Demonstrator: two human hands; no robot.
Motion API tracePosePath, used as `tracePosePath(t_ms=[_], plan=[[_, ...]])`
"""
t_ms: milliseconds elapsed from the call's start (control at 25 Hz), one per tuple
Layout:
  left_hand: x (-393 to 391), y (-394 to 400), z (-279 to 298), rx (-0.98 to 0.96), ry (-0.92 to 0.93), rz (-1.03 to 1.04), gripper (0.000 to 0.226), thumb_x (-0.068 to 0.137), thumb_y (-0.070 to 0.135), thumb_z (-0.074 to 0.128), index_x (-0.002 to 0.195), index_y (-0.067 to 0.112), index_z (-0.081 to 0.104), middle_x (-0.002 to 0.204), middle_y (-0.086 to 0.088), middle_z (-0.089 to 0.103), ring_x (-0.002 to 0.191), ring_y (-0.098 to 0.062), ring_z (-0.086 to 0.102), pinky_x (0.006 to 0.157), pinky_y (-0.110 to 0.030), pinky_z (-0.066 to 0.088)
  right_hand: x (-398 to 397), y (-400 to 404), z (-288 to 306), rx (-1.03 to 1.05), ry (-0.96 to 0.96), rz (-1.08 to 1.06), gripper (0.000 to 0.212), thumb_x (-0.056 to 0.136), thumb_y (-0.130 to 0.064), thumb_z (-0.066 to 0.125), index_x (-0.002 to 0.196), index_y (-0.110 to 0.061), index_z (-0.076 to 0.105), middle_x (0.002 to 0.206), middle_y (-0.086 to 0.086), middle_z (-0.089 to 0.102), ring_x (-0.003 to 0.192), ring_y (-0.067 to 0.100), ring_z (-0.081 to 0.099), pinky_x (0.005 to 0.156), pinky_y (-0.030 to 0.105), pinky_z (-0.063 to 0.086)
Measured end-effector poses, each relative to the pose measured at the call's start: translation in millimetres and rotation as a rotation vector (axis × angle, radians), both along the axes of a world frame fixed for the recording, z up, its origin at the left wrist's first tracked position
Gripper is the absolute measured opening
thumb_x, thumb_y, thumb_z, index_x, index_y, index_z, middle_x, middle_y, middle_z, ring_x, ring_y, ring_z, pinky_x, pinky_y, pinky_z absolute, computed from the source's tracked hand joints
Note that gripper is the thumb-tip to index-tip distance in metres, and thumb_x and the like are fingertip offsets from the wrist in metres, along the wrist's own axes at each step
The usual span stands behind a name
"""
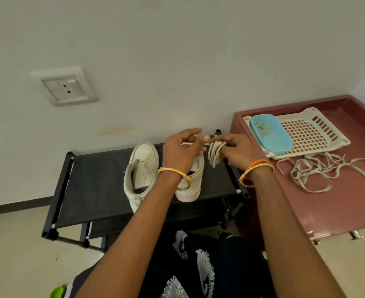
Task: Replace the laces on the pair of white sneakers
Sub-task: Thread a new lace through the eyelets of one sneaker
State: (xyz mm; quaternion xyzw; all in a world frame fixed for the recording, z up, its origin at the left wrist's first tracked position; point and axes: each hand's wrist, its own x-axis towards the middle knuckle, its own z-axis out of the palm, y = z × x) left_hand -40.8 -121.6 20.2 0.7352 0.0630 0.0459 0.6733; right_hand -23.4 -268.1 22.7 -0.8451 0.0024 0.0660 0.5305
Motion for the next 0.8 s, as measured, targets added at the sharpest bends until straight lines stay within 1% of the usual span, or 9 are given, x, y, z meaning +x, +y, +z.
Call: tracePosePath(t_ms=[80, 160, 240, 320, 400, 440, 560, 680, 800], plan=[[10, 11, -8, 0.007, -0.012, 0.086, 0.014, 0.082, 0.003, 0.068, 0.095, 0.007, 0.071, 0.085, -0.011, 0.071, 0.076, -0.019, 0.071, 0.077, -0.032, 0.058, 11, 8, -12, 0.015, -0.006, 0.001, 0.037, 0.084, 0.005, 0.048, 0.094, -0.021, 0.072, 0.083, -0.005, 0.067, 0.067, 0.001, 0.059, 0.046, 0.004, 0.036], [23, 16, -20, -0.017, 0.001, 0.121, 0.015, 0.082, -0.003, 0.066, 0.095, 0.004, 0.071, 0.088, -0.014, 0.071, 0.083, -0.024, 0.071, 0.079, -0.032, 0.058, 28, 13, -24, 0.0, -0.004, 0.03, 0.035, 0.085, 0.005, 0.05, 0.095, -0.02, 0.072, 0.089, -0.003, 0.068, 0.074, 0.006, 0.059, 0.049, 0.004, 0.039], [35, 17, -31, -0.051, 0.012, 0.14, 0.019, 0.083, -0.006, 0.064, 0.1, -0.001, 0.069, 0.089, -0.014, 0.071, 0.085, -0.022, 0.071, 0.077, -0.027, 0.058, 46, 13, -39, -0.072, -0.006, 0.013, 0.033, 0.085, 0.005, 0.052, 0.099, -0.018, 0.07, 0.099, 0.001, 0.067, 0.085, 0.009, 0.061, 0.067, 0.01, 0.046], [46, 18, -41, -0.043, 0.008, 0.142, 0.019, 0.083, -0.006, 0.064, 0.101, -0.001, 0.068, 0.09, -0.013, 0.071, 0.084, -0.018, 0.07, 0.075, -0.023, 0.057, 60, 8, -52, -0.149, -0.083, -0.252, 0.033, 0.082, 0.006, 0.053, 0.099, -0.017, 0.07, 0.104, 0.002, 0.066, 0.096, 0.016, 0.06, 0.085, 0.027, 0.05], [53, 22, -46, 0.063, -0.025, 0.149, 0.017, 0.081, -0.002, 0.067, 0.096, 0.005, 0.071, 0.089, -0.008, 0.073, 0.083, -0.013, 0.07, 0.074, -0.02, 0.056, 63, 4, -58, -0.135, -0.244, -0.589, 0.028, 0.081, 0.006, 0.05, 0.089, -0.012, 0.071, 0.092, 0.001, 0.067, 0.087, 0.014, 0.061, 0.082, 0.029, 0.051], [57, 23, -47, 0.107, -0.045, 0.153, 0.016, 0.08, 0.0, 0.07, 0.092, 0.01, 0.072, 0.086, -0.003, 0.073, 0.082, -0.01, 0.069, 0.075, -0.019, 0.055, 65, 4, -60, -0.093, -0.309, -0.649, 0.027, 0.082, 0.005, 0.049, 0.084, -0.011, 0.07, 0.085, -0.001, 0.066, 0.078, 0.008, 0.06, 0.077, 0.025, 0.052], [59, 18, -49, 0.101, -0.091, 0.129, 0.021, 0.074, -0.004, 0.073, 0.082, 0.015, 0.07, 0.079, 0.004, 0.071, 0.077, -0.008, 0.069, 0.073, -0.017, 0.054, 67, 18, -65, 0.05, -0.303, -0.394, 0.023, 0.083, 0.001, 0.054, 0.079, -0.015, 0.07, 0.079, -0.005, 0.067, 0.073, 0.0, 0.06, 0.071, 0.01, 0.048], [63, 12, -54, 0.073, -0.101, 0.12, 0.027, 0.073, -0.009, 0.071, 0.083, 0.016, 0.066, 0.081, 0.004, 0.069, 0.074, -0.006, 0.068, 0.069, -0.015, 0.053, 66, 31, -73, 0.108, -0.185, 0.013, 0.013, 0.086, -0.011, 0.061, 0.091, -0.016, 0.072, 0.084, -0.005, 0.071, 0.085, 0.006, 0.066, 0.08, 0.023, 0.051], [68, 18, -60, 0.056, -0.091, 0.085, 0.031, 0.076, -0.011, 0.068, 0.087, 0.018, 0.064, 0.085, 0.005, 0.068, 0.08, -0.004, 0.068, 0.07, -0.015, 0.053, 66, 29, -84, 0.162, -0.157, 0.098, 0.016, 0.087, -0.017, 0.065, 0.101, -0.014, 0.072, 0.082, 0.0, 0.073, 0.084, 0.012, 0.069, 0.083, 0.035, 0.054]])
